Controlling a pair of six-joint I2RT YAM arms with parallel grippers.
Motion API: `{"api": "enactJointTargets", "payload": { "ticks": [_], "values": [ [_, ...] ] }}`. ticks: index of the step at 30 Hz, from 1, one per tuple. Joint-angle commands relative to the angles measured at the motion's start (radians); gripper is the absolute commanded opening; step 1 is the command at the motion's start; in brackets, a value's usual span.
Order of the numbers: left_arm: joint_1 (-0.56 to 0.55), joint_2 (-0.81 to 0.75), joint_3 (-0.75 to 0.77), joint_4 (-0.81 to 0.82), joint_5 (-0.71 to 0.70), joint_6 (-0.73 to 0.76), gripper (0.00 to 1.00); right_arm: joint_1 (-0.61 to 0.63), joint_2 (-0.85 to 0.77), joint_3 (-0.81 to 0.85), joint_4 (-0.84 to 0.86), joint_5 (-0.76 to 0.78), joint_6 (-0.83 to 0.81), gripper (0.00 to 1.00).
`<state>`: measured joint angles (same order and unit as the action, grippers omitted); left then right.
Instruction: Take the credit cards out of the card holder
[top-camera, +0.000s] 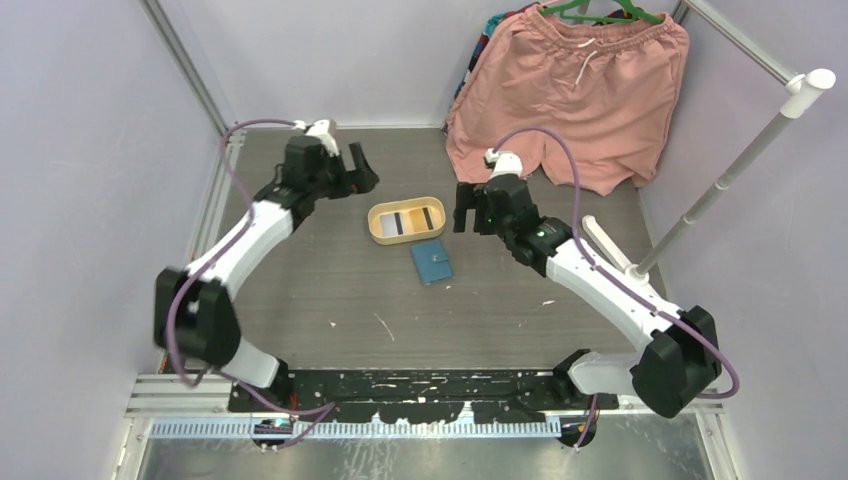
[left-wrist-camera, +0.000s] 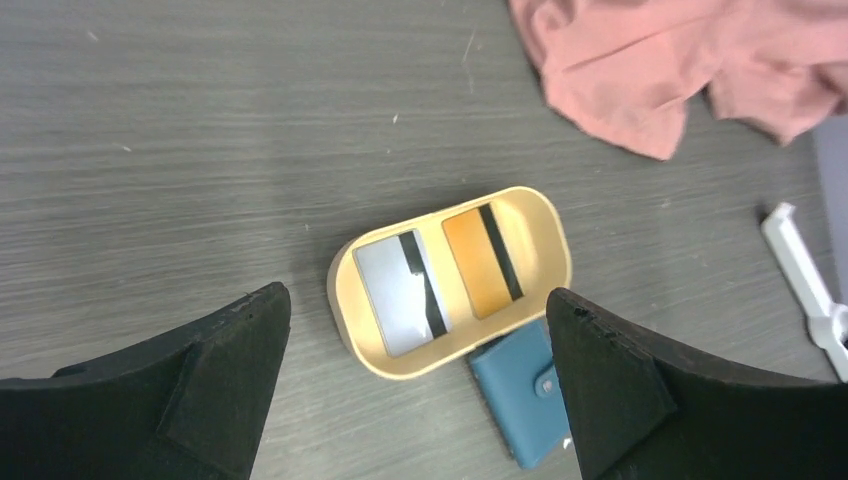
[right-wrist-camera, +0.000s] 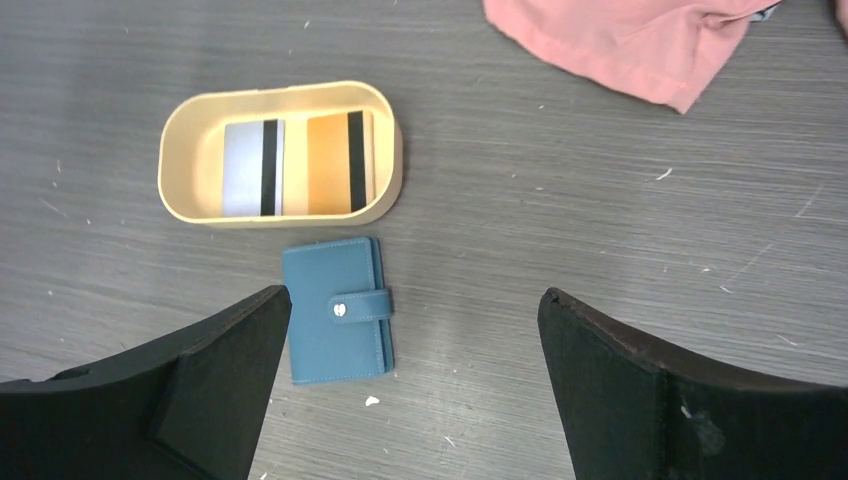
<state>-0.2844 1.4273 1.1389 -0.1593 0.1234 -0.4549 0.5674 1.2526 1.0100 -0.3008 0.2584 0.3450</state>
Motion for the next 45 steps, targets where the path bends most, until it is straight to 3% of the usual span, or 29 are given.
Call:
{"api": "enactJointTargets", "payload": {
  "ticks": [1,5,9,12,16,24,37,45],
  "values": [
    [-0.029,0.232,0.145,-0.137,-0.033,-0.067,1.00,0.039,0.034,0.024,0.023,0.025,-0.021,1.00],
    [-0.073,0.362,0.245,-0.186,-0.178,-0.057,0.97,0.057,0.042,0.007,0.036,0.028,-0.007,1.00],
    [-0.101,0.450,0.344,-0.284,-0.266,-0.036,0.86,0.060,0.051,-0.008,0.045,0.035,-0.005,1.00],
    [-0.108,0.491,0.376,-0.335,-0.273,-0.038,0.81,0.060,0.066,-0.013,0.050,0.046,-0.019,1.00],
    [-0.121,0.528,0.373,-0.354,-0.278,-0.043,0.66,0.059,0.085,-0.016,0.063,0.053,-0.030,1.00],
    [-0.128,0.559,0.353,-0.401,-0.305,-0.050,0.54,0.059,0.115,-0.014,0.081,0.062,-0.044,1.00],
    [-0.129,0.666,0.441,-0.433,-0.290,-0.077,0.01,0.059,0.136,-0.010,0.076,0.055,-0.063,1.00],
    [-0.122,0.753,0.614,-0.488,-0.316,-0.047,0.00,0.060,0.215,0.038,0.050,-0.037,-0.111,1.00]
  ]
}}
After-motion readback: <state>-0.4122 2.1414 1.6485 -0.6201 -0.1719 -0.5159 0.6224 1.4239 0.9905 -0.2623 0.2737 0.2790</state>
